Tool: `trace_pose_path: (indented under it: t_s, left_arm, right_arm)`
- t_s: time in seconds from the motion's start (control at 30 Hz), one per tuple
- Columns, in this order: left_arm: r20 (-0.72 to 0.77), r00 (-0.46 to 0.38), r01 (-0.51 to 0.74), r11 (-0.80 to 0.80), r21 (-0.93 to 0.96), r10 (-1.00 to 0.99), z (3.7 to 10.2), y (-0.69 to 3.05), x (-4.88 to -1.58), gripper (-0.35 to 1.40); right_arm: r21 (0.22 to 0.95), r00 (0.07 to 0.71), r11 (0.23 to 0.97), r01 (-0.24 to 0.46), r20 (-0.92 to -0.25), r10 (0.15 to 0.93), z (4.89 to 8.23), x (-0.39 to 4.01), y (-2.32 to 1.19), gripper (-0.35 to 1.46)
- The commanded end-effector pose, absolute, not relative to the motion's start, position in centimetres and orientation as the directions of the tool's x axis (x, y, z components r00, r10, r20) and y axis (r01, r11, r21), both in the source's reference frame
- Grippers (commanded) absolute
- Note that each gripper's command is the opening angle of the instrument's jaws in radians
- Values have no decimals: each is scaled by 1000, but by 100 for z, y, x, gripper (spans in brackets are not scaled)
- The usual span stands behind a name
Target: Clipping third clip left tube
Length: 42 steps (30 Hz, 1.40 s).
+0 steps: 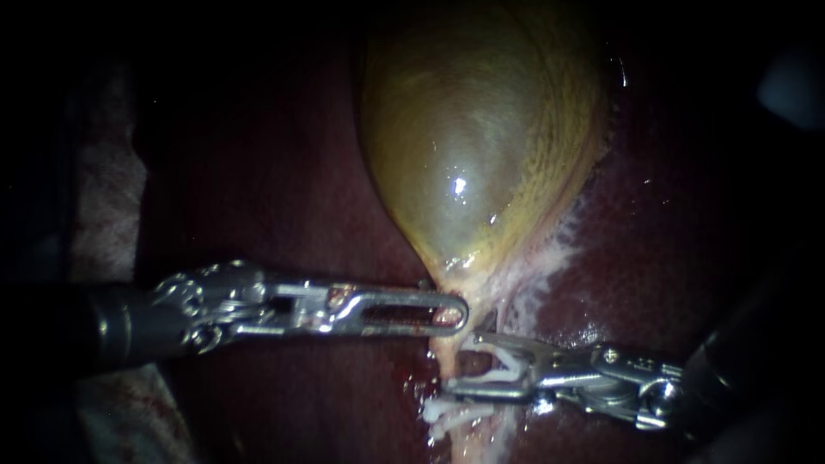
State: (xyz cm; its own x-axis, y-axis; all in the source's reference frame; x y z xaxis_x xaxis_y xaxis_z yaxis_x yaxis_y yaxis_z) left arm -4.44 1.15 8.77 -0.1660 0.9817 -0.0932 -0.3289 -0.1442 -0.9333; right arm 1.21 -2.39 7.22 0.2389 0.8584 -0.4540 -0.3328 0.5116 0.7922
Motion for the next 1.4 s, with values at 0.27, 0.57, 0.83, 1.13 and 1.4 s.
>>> trace_pose_path:
  t_s: [0.27, 0.57, 0.83, 1.13, 1.4]
  left_arm:
    - [-93, -166, -329, -144, -933, 982, 877, 115, -444, -35]
    - [-93, -166, -329, -144, -933, 982, 877, 115, -444, -35]
    - [-93, -166, -329, -144, -933, 982, 877, 115, -444, -35]
    - [-94, -166, -329, -145, -933, 982, 877, 115, -444, -35]
    - [-94, -166, -329, -145, -933, 982, 877, 115, -444, -35]
  right_arm:
    - [794, 246, 511, -328, -451, 858, 731, 132, -240, 57]
    - [801, 254, 516, -303, -454, 854, 738, 151, -240, 55]
    - [801, 253, 515, -305, -453, 855, 744, 159, -236, 55]
    - [802, 253, 513, -305, -451, 856, 742, 159, -233, 52]
    - [803, 255, 512, -303, -450, 856, 744, 156, -228, 48]
